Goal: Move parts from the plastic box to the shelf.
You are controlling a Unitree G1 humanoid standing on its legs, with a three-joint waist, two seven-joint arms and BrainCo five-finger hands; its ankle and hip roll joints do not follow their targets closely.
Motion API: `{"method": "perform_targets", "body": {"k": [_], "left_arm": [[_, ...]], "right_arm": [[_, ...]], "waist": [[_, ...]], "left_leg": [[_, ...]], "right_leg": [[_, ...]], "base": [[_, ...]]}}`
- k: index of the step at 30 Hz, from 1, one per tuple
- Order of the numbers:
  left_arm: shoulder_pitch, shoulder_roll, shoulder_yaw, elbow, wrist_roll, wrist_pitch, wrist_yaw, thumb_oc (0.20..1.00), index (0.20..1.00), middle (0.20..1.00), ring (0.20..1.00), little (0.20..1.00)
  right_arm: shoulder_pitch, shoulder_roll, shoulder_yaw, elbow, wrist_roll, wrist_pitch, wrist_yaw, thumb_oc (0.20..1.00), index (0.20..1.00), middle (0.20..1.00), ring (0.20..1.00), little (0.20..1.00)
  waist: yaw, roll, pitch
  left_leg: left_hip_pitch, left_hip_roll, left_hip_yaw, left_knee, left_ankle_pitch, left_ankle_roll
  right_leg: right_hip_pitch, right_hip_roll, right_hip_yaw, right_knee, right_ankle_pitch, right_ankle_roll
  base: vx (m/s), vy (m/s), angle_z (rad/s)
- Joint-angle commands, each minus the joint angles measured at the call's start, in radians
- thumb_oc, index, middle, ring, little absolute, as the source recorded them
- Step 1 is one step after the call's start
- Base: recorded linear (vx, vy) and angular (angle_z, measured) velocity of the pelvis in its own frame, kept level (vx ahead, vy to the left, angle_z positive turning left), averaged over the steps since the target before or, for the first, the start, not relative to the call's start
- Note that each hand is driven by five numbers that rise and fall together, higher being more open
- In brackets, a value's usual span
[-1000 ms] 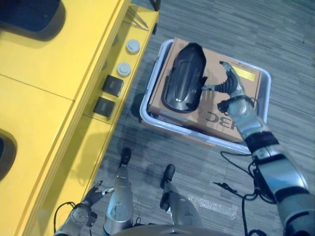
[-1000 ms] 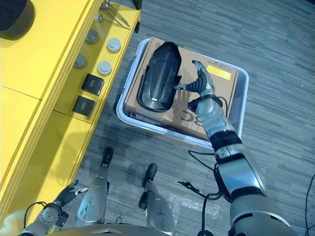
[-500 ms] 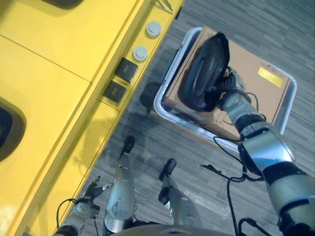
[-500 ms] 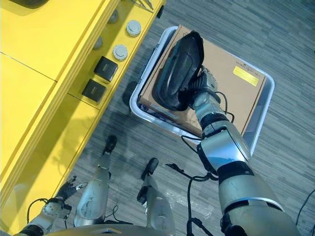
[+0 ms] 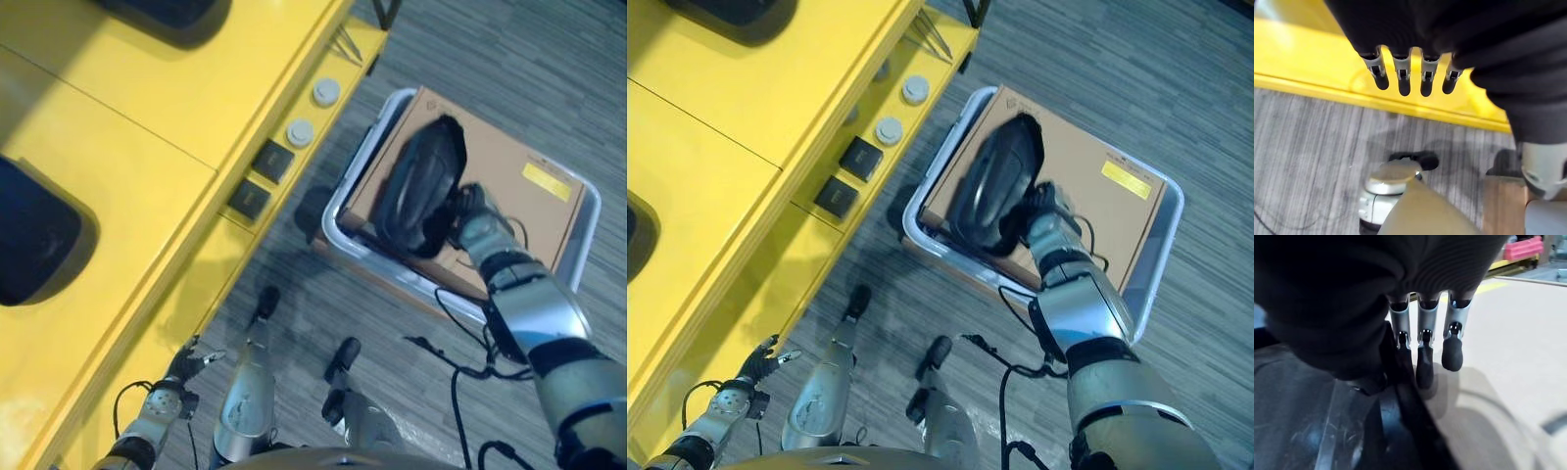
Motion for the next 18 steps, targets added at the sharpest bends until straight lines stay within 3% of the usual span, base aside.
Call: {"method": "perform_targets", "body": {"k": [1,7,10,14,17,18], "left_arm": [[0.025,0.028,-0.017,-0.023,0.019,-0.016,-0.014,1.000,1.000,1.000,1.000,1.000],[0.060,0.070,0.011,-0.163,0.002,-0.024,-0.029,1.000,1.000,1.000,1.000,1.000],[0.084,0.116,0.023,-0.303,0.002,-0.031,-0.053,1.000,1.000,1.000,1.000,1.000],[0.067,0.173,-0.002,-0.454,0.087,-0.021,-0.085,1.000,1.000,1.000,1.000,1.000],[0.051,0.184,-0.010,-0.527,0.079,-0.011,-0.113,1.000,1.000,1.000,1.000,1.000],[0.033,0.179,-0.006,-0.573,0.039,-0.004,-0.137,1.000,1.000,1.000,1.000,1.000]], "right_arm": [[0.092,-0.060,0.021,0.037,0.038,-0.001,0.017,0.200,0.200,0.200,0.200,0.200],[0.144,-0.186,-0.033,0.018,0.046,-0.006,0.005,0.200,0.200,0.200,0.200,0.200],[0.153,-0.254,-0.007,-0.086,-0.009,-0.025,-0.002,0.200,0.200,0.200,0.200,0.200],[0.143,-0.329,0.031,-0.333,-0.131,-0.039,-0.025,0.200,0.200,0.200,0.200,0.200],[0.168,-0.352,0.023,-0.460,-0.187,-0.036,-0.042,0.200,0.200,0.200,0.200,0.200],[0.187,-0.384,0.022,-0.593,-0.250,-0.035,-0.027,0.200,0.200,0.200,0.200,0.200]], "waist": [[-0.004,-0.006,-0.005],[-0.010,0.021,-0.051],[-0.027,0.034,-0.095],[-0.063,0.032,-0.145],[-0.083,0.032,-0.171],[-0.102,0.029,-0.197]], "left_leg": [[0.081,0.009,0.040,-0.008,-0.141,0.017],[0.126,0.000,0.036,-0.008,-0.147,0.023],[0.177,-0.002,0.047,-0.008,-0.156,0.024],[0.236,0.007,0.072,-0.008,-0.179,0.022],[0.264,0.006,0.079,-0.008,-0.184,0.028],[0.298,0.008,0.088,-0.008,-0.199,0.029]], "right_leg": [[0.018,-0.036,0.002,-0.004,-0.105,0.047],[0.071,-0.050,-0.011,-0.004,-0.117,0.050],[0.122,-0.055,-0.007,-0.004,-0.127,0.050],[0.175,-0.053,0.003,-0.004,-0.145,0.047],[0.200,-0.056,0.007,-0.004,-0.148,0.044],[0.226,-0.052,0.015,-0.004,-0.159,0.041]], "base": [[0.03,-0.015,0.03],[0.02,-0.026,0.01],[0.00,-0.008,-0.03],[-0.01,-0.014,-0.09],[0.01,-0.005,-0.14],[0.06,0.017,-0.16]]}}
